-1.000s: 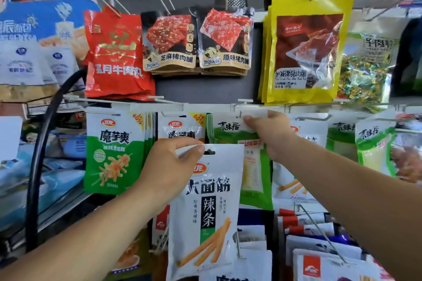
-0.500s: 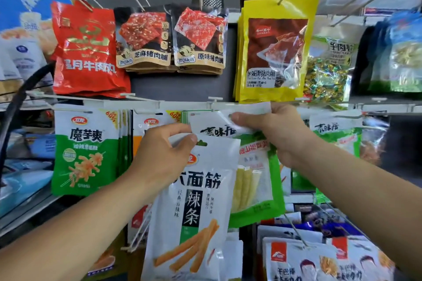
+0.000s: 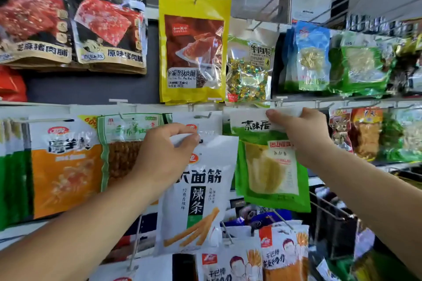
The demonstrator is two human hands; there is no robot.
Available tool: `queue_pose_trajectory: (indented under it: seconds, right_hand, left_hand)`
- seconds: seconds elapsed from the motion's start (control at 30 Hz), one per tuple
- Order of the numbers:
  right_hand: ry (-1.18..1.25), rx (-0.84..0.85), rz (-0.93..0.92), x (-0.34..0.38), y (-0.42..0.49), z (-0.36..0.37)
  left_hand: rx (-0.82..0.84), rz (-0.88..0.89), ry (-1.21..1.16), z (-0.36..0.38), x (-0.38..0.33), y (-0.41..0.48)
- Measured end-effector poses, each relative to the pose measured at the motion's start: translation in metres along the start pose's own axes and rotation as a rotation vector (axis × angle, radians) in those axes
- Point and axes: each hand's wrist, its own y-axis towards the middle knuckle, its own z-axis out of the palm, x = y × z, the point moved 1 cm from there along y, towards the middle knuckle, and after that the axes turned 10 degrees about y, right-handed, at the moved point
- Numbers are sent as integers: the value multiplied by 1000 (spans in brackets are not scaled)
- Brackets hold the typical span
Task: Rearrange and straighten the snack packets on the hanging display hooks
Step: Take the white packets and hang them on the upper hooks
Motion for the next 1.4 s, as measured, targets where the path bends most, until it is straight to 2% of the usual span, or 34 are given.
queue_pose_trajectory:
  seconds: [0.13, 0.3, 0.4, 0.47, 0.57, 0.6, 0.63, 0.73, 0.77, 0.83, 0.9, 1.07, 1.13, 1.2, 1.27, 1.33, 1.4]
  right_hand:
    - [9, -60, 26, -2, 20, -7]
    - [37, -33, 78, -13, 37, -13]
    - [-65, -74, 46, -28, 48, -15]
    - [-266, -148, -55, -36, 53, -13]
    - [-675, -314, -363, -41, 37, -11]
    - [-727, -302, -449, -47, 28, -11]
    - [-736, -220, -464, -56, 19, -8]
    - [-680, 160, -257, -87, 3, 8]
    - [-708, 216, -222, -94, 2, 12]
    - [-790, 221, -216, -95, 3, 21]
    - [-770, 180, -207, -89, -1, 32]
    - [-271, 342, -8, -72, -44, 90]
    - [-266, 342, -86, -71, -52, 109]
    - [-336, 229, -158, -74, -40, 117]
    - [-357, 169, -81, -77, -24, 122]
    - [-282, 179, 67, -84, -11, 127]
    - [-223, 166, 142, -89, -5, 131]
  left_hand:
    - [19, 8, -42, 21, -4, 6]
    - [12, 0, -58, 31, 0, 9]
    - [19, -3, -46, 30, 4, 9]
    - [16, -6, -25, 27, 8, 10]
    - [16, -29, -29, 19, 17, 9]
    - [19, -43, -34, 15, 21, 9]
    - [24, -58, -37, 11, 25, 8]
    - [48, -101, -29, 1, 34, 6]
    - [63, -110, -22, -2, 36, 4]
    - [111, -125, -2, -13, 39, -2]
    - [149, -147, 1, -26, 44, -9]
    - [142, -192, -18, -50, 54, -20]
    - [129, -174, 8, -56, 59, -24]
    - [105, -175, 12, -65, 66, -28]
    - [67, -195, 21, -76, 75, -29]
    - [42, -208, 29, -85, 80, -28]
    - [21, -213, 8, -91, 84, -27]
